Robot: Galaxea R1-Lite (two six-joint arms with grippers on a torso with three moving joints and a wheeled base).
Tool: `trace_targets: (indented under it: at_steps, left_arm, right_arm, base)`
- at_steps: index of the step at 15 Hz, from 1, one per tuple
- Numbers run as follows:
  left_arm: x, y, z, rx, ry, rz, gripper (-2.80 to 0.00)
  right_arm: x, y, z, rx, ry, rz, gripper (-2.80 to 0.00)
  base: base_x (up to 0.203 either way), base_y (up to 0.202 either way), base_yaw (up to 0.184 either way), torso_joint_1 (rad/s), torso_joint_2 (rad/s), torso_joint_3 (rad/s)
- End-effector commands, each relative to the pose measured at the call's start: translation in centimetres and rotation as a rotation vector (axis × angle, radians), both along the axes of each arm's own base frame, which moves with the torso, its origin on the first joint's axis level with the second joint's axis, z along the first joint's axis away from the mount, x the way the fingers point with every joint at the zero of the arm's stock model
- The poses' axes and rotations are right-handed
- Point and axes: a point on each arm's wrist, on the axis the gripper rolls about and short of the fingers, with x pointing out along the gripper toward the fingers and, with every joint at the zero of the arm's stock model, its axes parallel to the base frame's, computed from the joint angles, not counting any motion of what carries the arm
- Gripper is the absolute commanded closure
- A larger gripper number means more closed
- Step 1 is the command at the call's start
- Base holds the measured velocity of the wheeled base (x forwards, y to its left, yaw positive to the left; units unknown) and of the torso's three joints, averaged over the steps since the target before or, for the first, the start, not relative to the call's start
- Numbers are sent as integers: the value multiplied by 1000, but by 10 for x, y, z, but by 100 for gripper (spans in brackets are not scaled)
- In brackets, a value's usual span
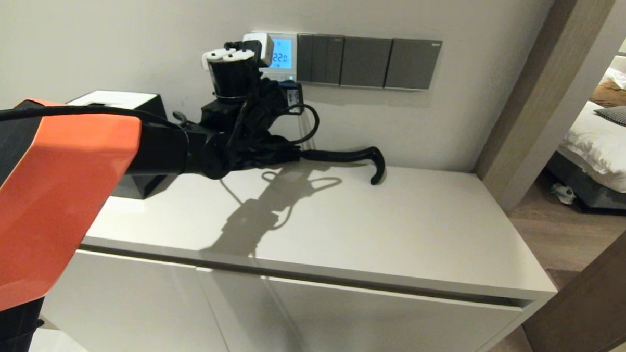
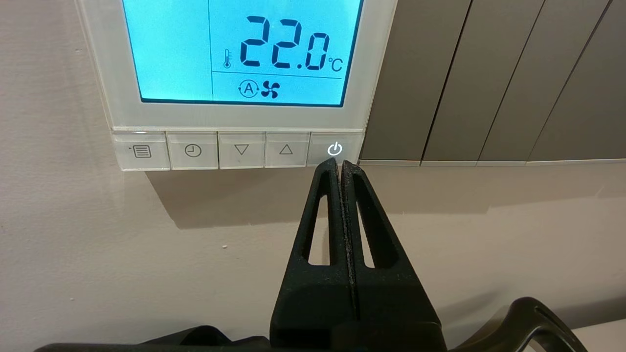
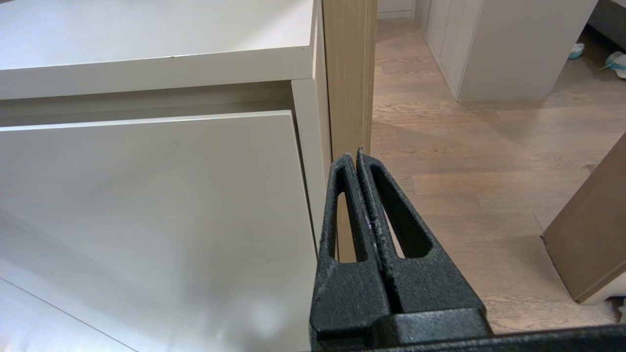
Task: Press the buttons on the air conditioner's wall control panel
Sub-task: Turn on the central air conditioner
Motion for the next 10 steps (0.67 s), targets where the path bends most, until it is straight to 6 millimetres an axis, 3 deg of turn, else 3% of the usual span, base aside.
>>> trace_targets:
  at_steps: [1, 6, 10]
  left_arm:
    - [-5, 2, 6, -10, -12, 1, 0]
    - [-37, 7, 30, -24, -33, -31, 0]
    - [-34, 4, 25, -16, -26, -29, 0]
  right_arm:
    - [0, 0, -1, 0, 3, 0, 0]
    - [0, 0, -1, 0, 4, 1, 0]
    - [0, 0, -1, 0, 3, 1, 0]
  base:
    - [0, 0, 0, 0, 0, 0]
    - [0, 0, 0, 0, 0, 0]
    - [0, 0, 0, 0, 0, 0]
